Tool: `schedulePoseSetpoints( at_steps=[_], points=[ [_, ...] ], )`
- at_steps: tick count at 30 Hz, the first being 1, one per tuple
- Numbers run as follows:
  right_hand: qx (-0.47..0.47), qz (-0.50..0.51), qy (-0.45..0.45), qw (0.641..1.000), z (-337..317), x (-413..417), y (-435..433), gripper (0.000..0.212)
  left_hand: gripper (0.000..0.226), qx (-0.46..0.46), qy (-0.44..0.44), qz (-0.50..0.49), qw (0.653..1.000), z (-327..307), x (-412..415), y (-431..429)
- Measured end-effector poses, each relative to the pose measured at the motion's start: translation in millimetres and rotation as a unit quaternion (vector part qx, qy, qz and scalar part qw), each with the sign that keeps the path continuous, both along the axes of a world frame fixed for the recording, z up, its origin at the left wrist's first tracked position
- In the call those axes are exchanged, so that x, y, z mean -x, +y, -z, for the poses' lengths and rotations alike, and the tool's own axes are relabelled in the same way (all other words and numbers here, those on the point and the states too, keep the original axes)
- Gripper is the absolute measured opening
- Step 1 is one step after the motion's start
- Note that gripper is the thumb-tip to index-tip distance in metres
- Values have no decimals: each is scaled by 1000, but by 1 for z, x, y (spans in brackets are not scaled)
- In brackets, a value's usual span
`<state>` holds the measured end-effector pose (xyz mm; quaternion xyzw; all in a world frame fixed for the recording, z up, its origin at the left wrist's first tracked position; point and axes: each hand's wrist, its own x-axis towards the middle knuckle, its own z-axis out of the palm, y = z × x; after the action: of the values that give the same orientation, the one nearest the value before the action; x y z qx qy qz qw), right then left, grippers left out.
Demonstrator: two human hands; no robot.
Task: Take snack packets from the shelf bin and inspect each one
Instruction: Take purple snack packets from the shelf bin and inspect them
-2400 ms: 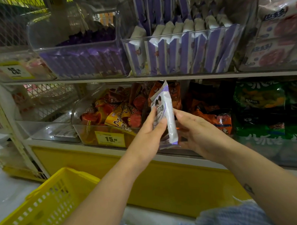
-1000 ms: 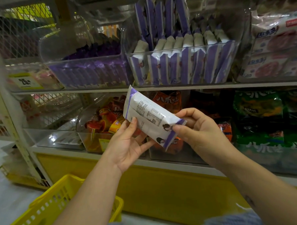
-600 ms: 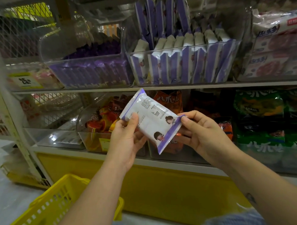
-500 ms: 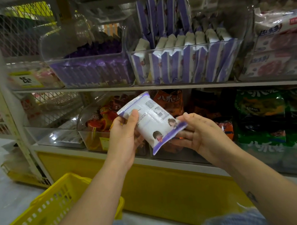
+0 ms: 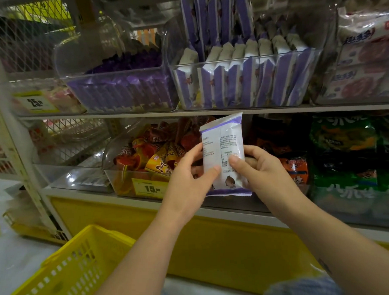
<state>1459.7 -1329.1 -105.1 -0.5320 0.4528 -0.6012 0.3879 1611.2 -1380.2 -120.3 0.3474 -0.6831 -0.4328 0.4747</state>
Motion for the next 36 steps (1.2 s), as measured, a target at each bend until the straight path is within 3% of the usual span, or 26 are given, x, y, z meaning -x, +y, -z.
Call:
schedulePoseSetpoints(
  at_steps=[3, 11, 22, 27, 32, 36],
  points=[
    [30, 44, 33, 998, 1, 0, 1, 21, 70, 9, -57, 39, 998, 1, 2, 4],
    [89, 41, 126, 987, 1, -5, 6, 26, 98, -11, -35, 25, 999, 4, 5, 6],
    [101, 2, 147, 984, -2, -4, 10, 30, 66, -32, 87, 13, 996, 0, -3, -1],
    [109, -10, 173, 979, -5, -8, 15, 31, 35, -36, 137, 4, 990, -2, -8, -2],
    [119, -3, 196, 973, -4, -9, 14, 29, 41, -39, 149, -6, 988, -6, -7, -1],
    [119, -3, 164, 979, -7, -9, 14, 31, 46, -3, 123, 7, 992, -9, -8, 3]
  ],
)
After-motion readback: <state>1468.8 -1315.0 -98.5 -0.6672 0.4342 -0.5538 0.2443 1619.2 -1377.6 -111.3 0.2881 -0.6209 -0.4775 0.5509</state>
